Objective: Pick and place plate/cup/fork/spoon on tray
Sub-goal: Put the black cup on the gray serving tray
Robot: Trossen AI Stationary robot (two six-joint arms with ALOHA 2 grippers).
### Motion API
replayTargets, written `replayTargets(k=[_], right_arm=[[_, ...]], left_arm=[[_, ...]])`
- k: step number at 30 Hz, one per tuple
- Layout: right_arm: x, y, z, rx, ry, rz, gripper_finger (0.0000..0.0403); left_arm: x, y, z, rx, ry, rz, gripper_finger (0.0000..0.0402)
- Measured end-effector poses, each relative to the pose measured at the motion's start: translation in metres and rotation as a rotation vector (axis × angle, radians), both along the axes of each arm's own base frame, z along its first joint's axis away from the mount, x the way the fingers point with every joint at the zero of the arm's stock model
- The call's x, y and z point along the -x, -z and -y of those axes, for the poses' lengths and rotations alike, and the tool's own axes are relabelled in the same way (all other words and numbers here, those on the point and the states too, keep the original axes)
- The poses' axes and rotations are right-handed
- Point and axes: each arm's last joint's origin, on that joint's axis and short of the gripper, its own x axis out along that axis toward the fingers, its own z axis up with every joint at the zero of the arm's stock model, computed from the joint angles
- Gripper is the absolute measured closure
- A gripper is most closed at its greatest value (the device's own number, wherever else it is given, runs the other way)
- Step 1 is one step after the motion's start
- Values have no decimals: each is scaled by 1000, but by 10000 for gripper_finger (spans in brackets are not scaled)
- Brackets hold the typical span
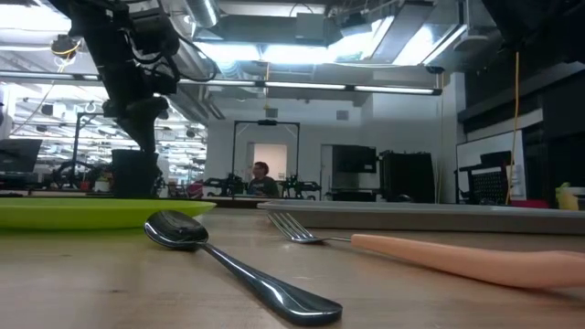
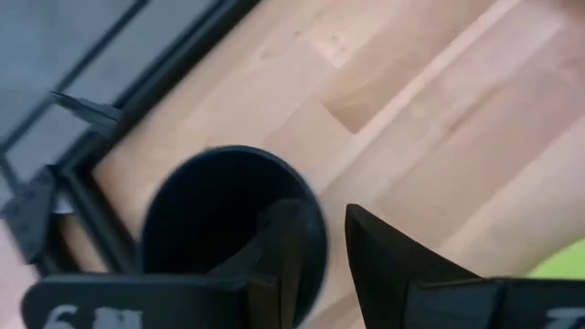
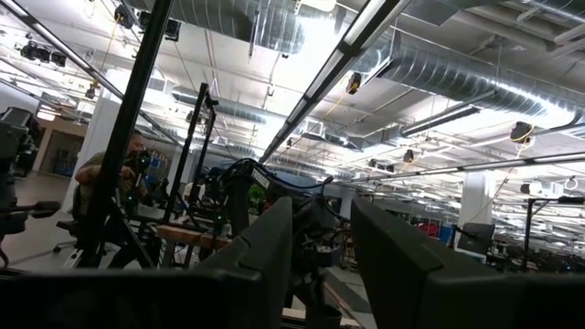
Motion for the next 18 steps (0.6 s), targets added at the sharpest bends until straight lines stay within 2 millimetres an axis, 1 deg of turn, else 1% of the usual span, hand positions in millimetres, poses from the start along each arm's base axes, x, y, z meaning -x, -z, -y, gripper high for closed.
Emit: replayTargets(k=[4, 10, 18], right_arm=[[0, 0, 0, 1, 0, -5, 283], [0, 1, 0, 1, 0, -6, 283], [0, 1, 0, 1, 0, -5, 283]], left_arm=[[1, 0, -1, -18, -15, -11, 320], [2, 2, 2, 43, -19, 2, 320], [3, 2, 2, 41, -27, -18, 320]])
